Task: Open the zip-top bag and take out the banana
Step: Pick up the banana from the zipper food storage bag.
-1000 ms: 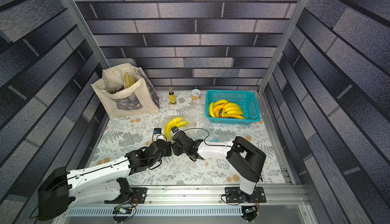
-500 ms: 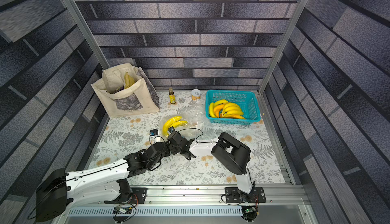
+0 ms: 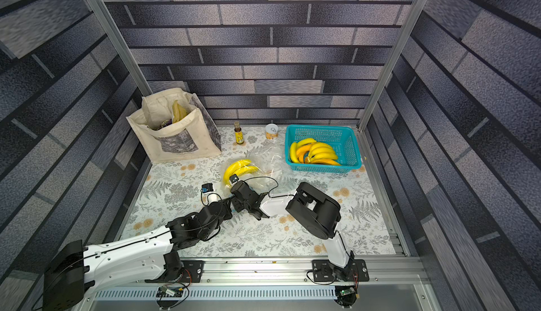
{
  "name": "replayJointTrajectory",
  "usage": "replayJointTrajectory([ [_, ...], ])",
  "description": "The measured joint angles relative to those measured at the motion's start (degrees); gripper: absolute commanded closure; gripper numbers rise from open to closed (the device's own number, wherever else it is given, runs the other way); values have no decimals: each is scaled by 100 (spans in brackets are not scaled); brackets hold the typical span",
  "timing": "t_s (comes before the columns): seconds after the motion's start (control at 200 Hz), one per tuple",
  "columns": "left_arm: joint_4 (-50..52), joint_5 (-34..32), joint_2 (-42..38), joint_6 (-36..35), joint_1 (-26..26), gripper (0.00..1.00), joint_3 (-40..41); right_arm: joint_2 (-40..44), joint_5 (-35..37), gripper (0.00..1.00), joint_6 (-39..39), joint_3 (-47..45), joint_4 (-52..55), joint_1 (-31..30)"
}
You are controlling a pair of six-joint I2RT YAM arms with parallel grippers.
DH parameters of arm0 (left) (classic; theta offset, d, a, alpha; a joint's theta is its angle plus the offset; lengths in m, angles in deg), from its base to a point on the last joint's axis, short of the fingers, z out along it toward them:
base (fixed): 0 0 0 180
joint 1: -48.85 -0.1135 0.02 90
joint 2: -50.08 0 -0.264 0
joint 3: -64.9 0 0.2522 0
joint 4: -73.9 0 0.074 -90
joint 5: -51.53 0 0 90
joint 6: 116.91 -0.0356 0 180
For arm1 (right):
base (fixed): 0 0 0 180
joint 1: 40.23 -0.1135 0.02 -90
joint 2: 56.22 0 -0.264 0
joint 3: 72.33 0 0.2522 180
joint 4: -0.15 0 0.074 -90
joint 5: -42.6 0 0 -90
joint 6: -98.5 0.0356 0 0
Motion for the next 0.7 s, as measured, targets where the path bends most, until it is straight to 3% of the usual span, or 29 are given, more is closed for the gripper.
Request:
replayJointTrajectory([
  [0.055, 107, 28, -144, 66, 50, 48, 26, 2, -33, 43, 0, -13, -256, 22],
  [0.125, 348, 7, -415, 83, 61, 36, 28, 50, -70, 44, 2, -151, -573, 24],
  [0.175, 529, -46, -662, 59, 61, 19, 28, 101, -92, 44, 4, -275, -686, 35],
  [0.215, 684, -101, -892, 70, 61, 15, 28, 122, -109, 45, 13, -345, -728, 37],
  [0.366, 1377, -304, -1786, -105, -111, 15, -28, 199, -105, 45, 48, -490, -719, 70],
  [0.486, 1788, -328, -2284, -341, -643, 16, -181, 378, -105, 45, 96, -640, -719, 98],
  [0.591, 1838, -11, -2332, -629, -1469, 20, -245, 603, -105, 45, 107, -780, -728, 122],
  [0.696, 1622, 1027, -1871, -890, -2815, 27, -256, 826, -103, 44, 107, -933, -723, 122],
])
